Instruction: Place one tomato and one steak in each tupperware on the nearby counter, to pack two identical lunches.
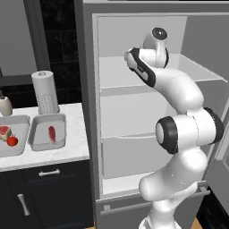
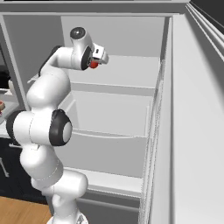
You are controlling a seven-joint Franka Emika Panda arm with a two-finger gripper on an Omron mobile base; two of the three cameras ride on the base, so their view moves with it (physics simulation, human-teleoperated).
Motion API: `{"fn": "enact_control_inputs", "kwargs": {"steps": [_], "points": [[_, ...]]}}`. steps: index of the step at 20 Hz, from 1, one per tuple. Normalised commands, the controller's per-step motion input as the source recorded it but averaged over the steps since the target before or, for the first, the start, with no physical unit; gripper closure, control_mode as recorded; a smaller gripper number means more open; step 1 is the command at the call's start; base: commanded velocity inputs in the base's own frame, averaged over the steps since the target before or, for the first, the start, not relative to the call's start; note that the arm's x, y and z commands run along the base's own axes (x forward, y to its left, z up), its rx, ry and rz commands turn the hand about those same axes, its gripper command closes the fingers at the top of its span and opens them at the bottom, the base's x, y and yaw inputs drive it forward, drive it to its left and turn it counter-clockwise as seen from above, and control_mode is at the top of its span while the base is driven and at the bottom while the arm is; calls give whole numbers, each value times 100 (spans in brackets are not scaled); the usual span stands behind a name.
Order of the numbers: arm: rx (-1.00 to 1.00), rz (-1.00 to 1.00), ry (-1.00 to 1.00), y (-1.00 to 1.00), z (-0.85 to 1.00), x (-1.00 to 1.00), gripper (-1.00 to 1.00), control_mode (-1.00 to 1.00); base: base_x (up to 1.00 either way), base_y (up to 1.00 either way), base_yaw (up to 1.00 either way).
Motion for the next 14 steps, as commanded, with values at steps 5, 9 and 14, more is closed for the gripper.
{"fn": "enact_control_inputs", "kwargs": {"steps": [5, 9, 14], "points": [[-3, 0, 0, 0, -64, 2, -100, -100, 0, 0, 0], [0, 0, -2, 0, -50, 20, 100, -100, 0, 0, 0], [-2, 0, -5, 0, -53, -11, 100, -100, 0, 0, 0]]}}
